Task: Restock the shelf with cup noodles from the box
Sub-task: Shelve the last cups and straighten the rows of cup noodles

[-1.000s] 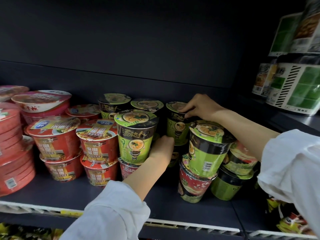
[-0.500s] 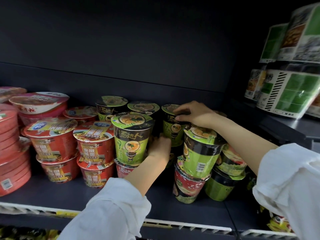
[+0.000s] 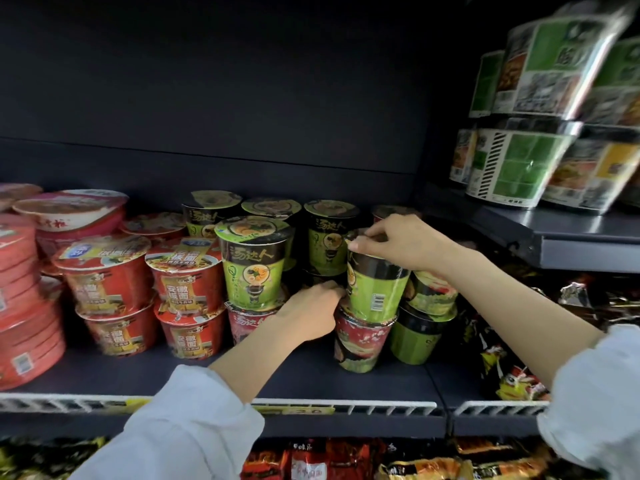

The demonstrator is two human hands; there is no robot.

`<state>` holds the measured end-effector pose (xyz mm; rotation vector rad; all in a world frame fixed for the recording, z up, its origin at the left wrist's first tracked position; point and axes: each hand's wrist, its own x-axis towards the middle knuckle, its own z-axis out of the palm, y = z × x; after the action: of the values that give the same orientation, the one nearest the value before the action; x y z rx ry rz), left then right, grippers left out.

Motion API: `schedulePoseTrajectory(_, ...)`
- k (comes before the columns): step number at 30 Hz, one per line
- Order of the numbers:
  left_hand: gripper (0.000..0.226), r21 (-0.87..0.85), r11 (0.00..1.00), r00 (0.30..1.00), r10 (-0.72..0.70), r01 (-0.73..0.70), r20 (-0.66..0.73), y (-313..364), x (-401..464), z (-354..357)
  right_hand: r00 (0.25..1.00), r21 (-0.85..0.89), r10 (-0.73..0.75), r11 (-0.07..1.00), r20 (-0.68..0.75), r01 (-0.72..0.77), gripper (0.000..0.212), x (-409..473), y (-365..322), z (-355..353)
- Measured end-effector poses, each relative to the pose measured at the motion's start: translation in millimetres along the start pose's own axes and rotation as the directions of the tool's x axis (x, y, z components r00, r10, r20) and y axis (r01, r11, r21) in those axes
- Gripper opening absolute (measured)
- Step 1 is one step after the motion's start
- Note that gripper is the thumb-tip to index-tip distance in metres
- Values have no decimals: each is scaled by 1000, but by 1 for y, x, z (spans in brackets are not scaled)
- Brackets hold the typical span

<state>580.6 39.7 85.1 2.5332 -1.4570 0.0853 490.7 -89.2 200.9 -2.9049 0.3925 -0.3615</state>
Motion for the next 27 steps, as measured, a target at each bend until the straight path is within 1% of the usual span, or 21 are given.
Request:
schedulePoseTrajectory(1, 52, 8, 1000, 1000, 17, -18, 18, 0, -2, 0, 1000, -12, 9, 1000, 0, -9, 65, -2, -1, 0)
schedulePoseTrajectory(3, 55, 31, 999, 999, 41, -42, 36, -3, -5, 1, 1000, -27, 16, 1000, 10, -15, 56, -6, -4, 0)
schedulePoseTrajectory(6, 48, 26, 999, 999, 40, -39, -13, -12, -7, 4, 999, -55, 3, 999, 44, -1, 44, -10, -11, -4)
schedulePoseTrajectory(10, 48, 84, 995, 998, 56, -53, -25, -22, -13, 1, 984, -80, -93, 991, 150, 106, 39, -9, -21, -11)
schedulePoseTrajectory(12, 49, 128, 990, 996, 70, -64, -46, -27, -18, -1, 977, -77, -116, 988, 179, 132, 37, -8, -24, -13)
schedulePoseTrajectory(15, 45, 161, 984, 987, 102, -82, -121, -31, -23, -1, 981, -47, -136, 988, 137, 144, 37, -7, -26, -13)
schedulePoseTrajectory(18, 36, 159, 984, 986, 101, -80, -131, -24, -23, -1, 986, -29, -158, 987, 52, 160, 39, -7, -25, -5)
schedulePoseTrajectory(21, 28, 279, 954, 974, 161, -111, -161, -16, -25, 1, 984, -55, -175, 983, 22, 176, 44, -5, -24, 4)
schedulePoseTrajectory(23, 30, 345, 928, 963, 212, -144, -167, -19, -28, 3, 985, -59, -172, 983, 29, 174, 47, -4, -22, 7)
schedulePoseTrajectory(27, 38, 440, 882, 958, 254, -171, -135, -26, -35, 0, 976, -40, -215, 976, 35, 216, 48, -6, -25, 6)
